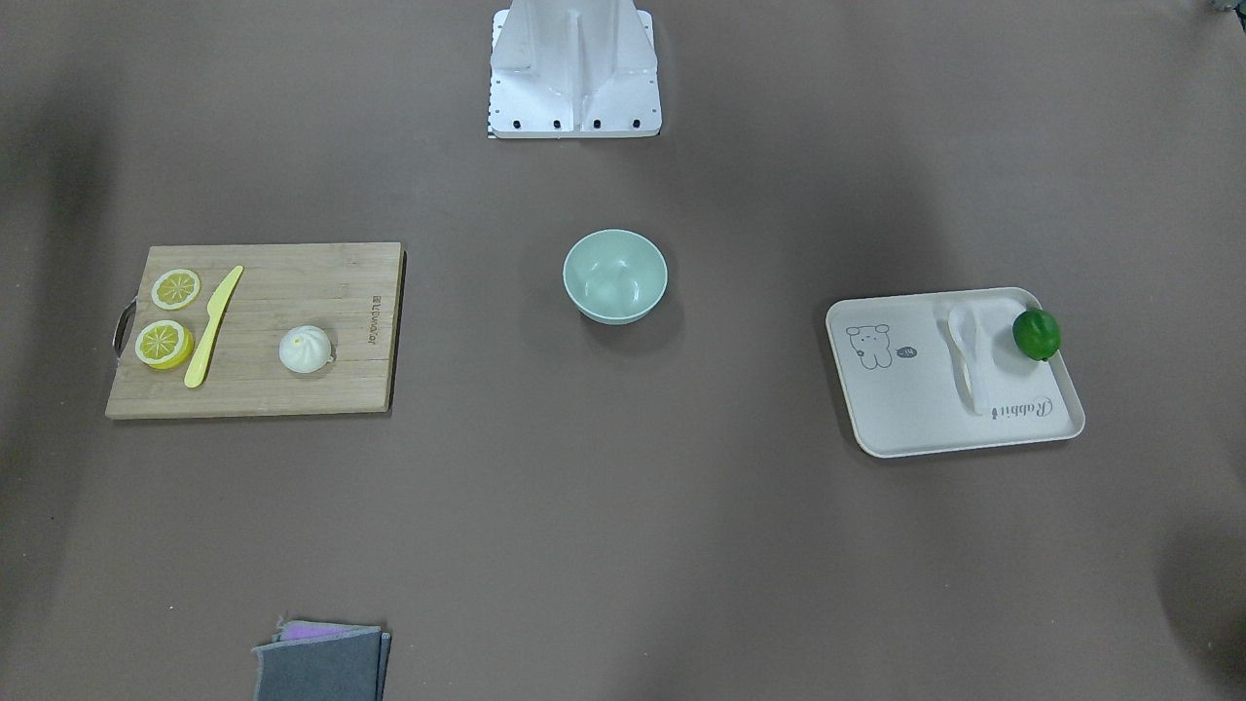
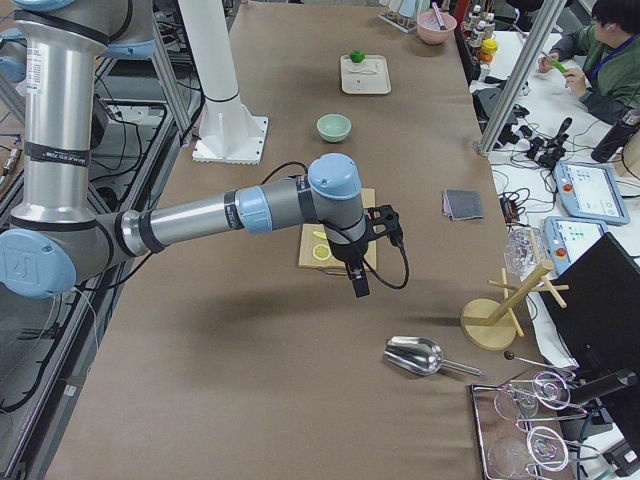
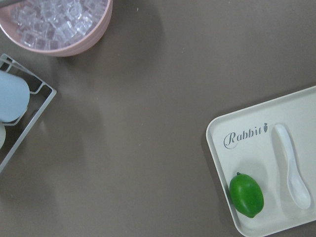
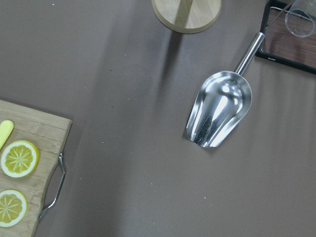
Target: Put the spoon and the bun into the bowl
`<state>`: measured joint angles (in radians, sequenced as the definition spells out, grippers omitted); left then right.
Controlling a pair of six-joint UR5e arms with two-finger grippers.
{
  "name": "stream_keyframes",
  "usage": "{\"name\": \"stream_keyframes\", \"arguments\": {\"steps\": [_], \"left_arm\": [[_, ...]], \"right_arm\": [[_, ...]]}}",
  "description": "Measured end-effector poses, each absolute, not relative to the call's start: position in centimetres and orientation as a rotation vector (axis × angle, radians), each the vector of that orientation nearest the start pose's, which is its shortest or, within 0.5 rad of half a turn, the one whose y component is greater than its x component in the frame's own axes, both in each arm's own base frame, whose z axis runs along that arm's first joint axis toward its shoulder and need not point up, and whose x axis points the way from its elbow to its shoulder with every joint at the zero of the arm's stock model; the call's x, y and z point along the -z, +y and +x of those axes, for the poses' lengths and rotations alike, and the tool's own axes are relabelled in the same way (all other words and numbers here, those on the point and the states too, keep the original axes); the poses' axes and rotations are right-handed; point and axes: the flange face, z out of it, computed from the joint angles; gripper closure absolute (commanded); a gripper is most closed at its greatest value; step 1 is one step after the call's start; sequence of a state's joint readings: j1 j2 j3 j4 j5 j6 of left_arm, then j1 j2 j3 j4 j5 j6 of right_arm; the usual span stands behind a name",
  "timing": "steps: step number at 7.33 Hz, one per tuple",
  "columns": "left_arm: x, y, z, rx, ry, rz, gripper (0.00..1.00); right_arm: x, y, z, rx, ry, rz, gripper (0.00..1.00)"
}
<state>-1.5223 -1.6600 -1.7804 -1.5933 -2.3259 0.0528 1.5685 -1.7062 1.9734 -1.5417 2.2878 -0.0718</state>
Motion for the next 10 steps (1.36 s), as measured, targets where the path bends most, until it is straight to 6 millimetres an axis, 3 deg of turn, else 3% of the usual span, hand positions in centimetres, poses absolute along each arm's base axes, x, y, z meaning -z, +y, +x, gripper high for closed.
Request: {"name": "stream_keyframes", "arguments": {"steps": [3, 4, 5, 7, 10], "left_arm": [[-50.0, -54.2, -3.3, -0.217, 0.757, 0.427, 0.02], [-49.7, -54.6, -0.6, -0.239, 0.777, 0.451, 0.02], [-49.6, -54.8, 3.4, -0.250, 0.810, 0.429, 0.02], [-49.5, -54.0, 10.6, -0.150, 0.868, 0.316, 0.02], [-49.9, -51.8, 21.2, -0.025, 0.816, 0.220, 0.02]], "right_arm": [[-52.3, -43.7, 6.3, 0.136, -0.737, 0.360, 0.00], [-51.8, -44.3, 5.2, 0.102, -0.763, 0.345, 0.00], [-51.1, -45.1, 3.0, 0.094, -0.785, 0.320, 0.00], [-48.9, -46.8, -2.9, 0.053, -0.825, 0.248, 0.00], [-46.4, -47.8, -11.3, -0.007, -0.797, 0.192, 0.00]]}}
